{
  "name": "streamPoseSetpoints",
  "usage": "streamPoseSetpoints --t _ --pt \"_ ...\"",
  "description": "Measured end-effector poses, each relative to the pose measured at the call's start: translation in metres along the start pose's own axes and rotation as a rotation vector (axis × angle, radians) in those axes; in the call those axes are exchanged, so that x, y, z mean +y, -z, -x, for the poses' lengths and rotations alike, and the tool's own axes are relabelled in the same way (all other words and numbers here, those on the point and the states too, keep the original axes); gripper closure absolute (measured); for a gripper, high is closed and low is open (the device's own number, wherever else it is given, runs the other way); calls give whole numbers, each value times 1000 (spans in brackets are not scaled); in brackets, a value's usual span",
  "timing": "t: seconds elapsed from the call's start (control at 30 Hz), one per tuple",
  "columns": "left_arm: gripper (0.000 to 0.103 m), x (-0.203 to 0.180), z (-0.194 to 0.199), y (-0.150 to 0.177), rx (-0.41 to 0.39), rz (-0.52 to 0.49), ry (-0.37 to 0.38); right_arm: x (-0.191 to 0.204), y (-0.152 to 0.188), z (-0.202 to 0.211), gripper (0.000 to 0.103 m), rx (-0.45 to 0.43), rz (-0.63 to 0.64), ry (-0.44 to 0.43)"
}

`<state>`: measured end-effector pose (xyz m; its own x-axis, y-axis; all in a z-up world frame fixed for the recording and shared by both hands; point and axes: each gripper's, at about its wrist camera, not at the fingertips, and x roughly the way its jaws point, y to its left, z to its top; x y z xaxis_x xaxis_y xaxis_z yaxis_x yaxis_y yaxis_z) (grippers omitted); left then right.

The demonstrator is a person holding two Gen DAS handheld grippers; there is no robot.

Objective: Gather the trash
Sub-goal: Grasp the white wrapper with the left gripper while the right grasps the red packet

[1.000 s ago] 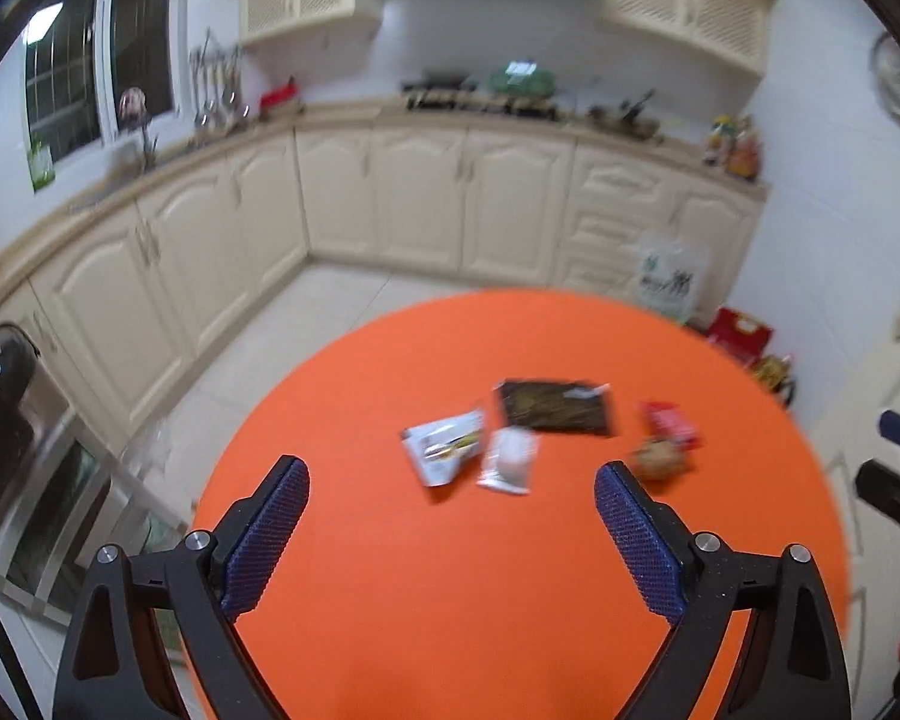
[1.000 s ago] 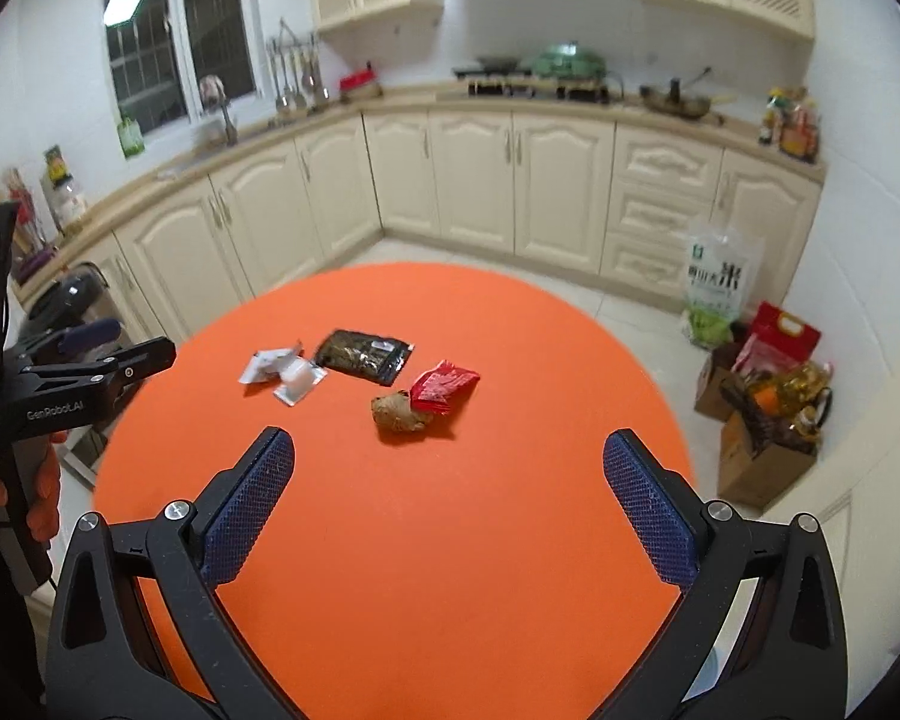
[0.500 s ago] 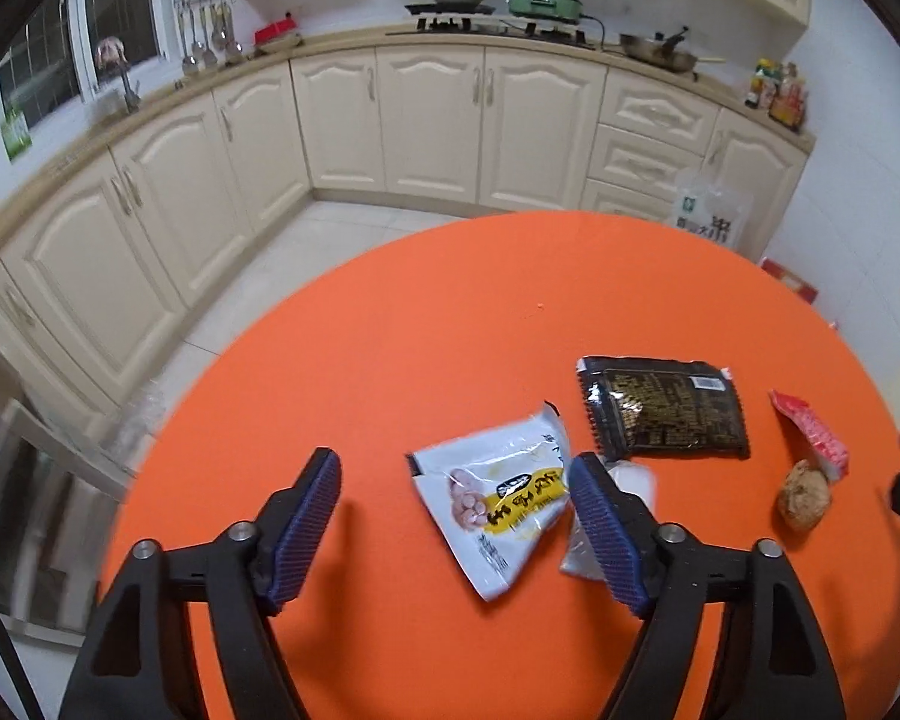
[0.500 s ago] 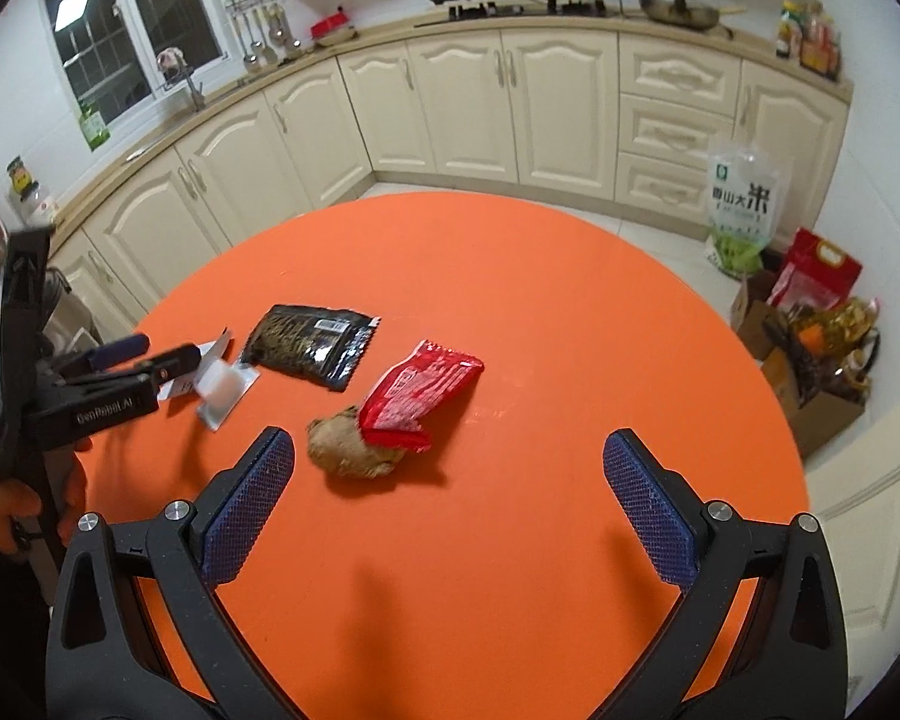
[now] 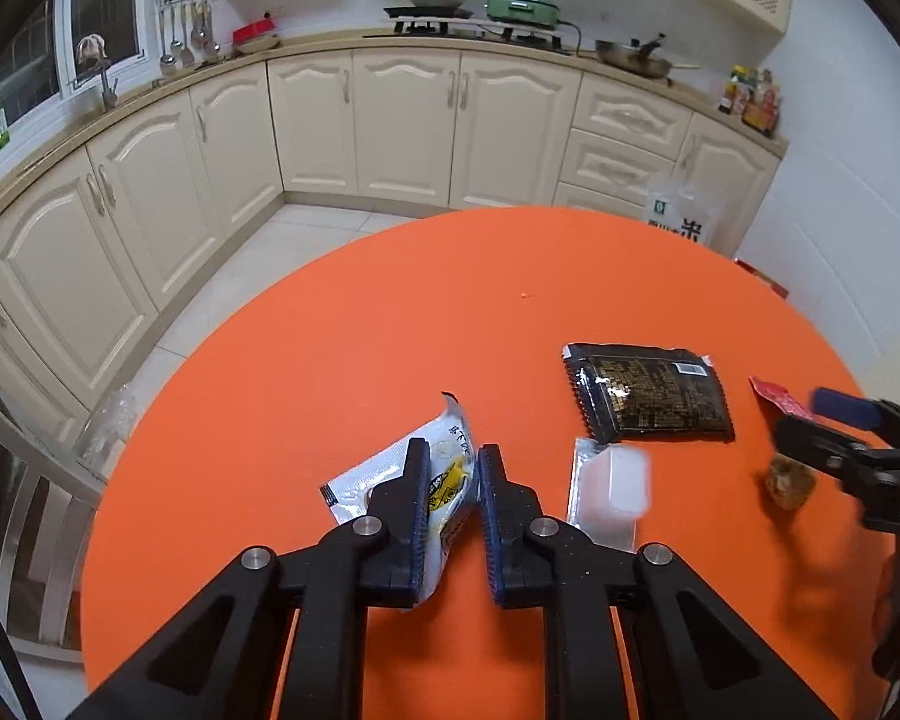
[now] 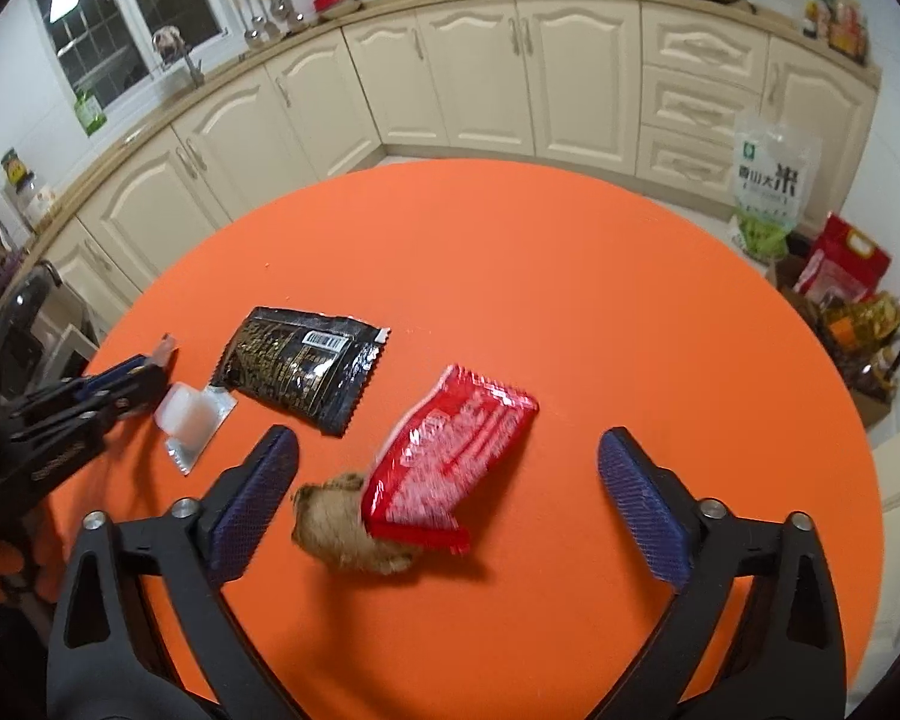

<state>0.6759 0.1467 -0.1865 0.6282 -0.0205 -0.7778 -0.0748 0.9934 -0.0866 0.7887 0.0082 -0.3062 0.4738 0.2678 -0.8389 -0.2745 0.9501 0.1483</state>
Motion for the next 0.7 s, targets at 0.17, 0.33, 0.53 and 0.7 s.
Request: streamPoseSetpoints --t 0.17,0.33,0.53,0.7 --pt "93 27 25 -2 3 46 64 10 3 15 72 -30 30 -30" --pt "95 34 68 2 -21 35 144 12 15 42 72 -62 33 -97" --pt "95 11 116 29 -65 -28 163 -8 54 96 72 -132 -43 -218" --pt "95 -36 147 63 -59 -111 256 -29 108 150 72 -193 -51 -238"
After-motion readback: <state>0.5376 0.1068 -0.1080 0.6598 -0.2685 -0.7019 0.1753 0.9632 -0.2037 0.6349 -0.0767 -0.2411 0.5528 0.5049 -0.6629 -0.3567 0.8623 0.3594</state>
